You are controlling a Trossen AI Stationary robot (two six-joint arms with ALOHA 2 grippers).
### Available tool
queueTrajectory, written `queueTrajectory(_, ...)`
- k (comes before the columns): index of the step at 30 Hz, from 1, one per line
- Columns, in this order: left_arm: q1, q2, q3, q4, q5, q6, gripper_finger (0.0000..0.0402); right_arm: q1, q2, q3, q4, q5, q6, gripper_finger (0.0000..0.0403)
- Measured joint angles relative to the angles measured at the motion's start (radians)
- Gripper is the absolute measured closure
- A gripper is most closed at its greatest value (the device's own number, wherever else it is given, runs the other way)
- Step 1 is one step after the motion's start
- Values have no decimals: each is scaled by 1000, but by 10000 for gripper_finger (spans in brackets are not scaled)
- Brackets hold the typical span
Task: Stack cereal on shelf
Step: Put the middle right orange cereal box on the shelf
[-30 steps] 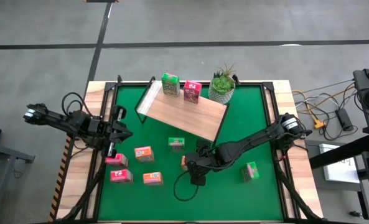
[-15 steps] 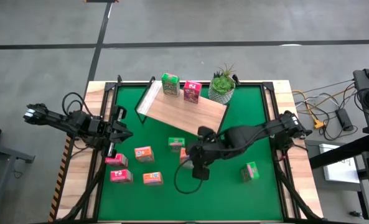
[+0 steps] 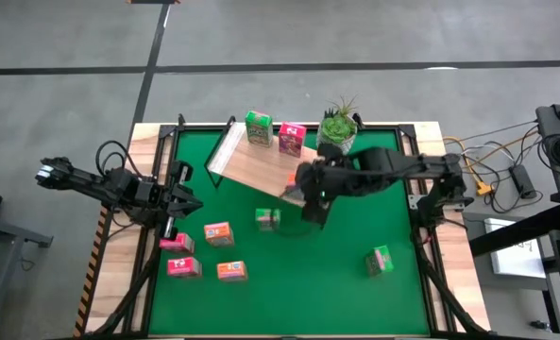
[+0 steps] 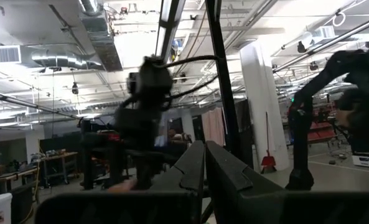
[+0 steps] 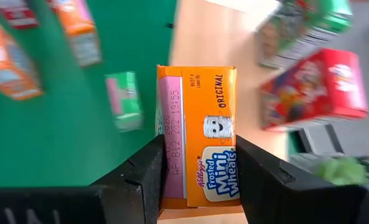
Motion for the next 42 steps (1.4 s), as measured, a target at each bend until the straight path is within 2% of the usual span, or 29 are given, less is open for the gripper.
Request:
queueTrajectory(7,0,-1,0,0,0,0,402,-130,-26,-21,-6,-1,-81,246)
queueTrajectory(12,0,-8,0,-10,0,0,402,-190,-62,-83,-1,-12,-117,250)
queueTrajectory(18,0,-15,0,-19,0,0,402,-220,-158,-225,76,-12,-138,246)
queueTrajectory(26,0,-18,0,-19,0,0,402,-263,-324,-499,288,-12,-181,247)
queueTrajectory(32,0,-18,0,-19,0,1,402,-301,-414,-673,367,-12,-194,249)
queueTrajectory(37,0,-18,0,-19,0,8,402,-323,-449,-746,395,-14,-194,246)
queueTrajectory(42,0,-18,0,-18,0,16,402,-323,-440,-750,435,-42,-206,249)
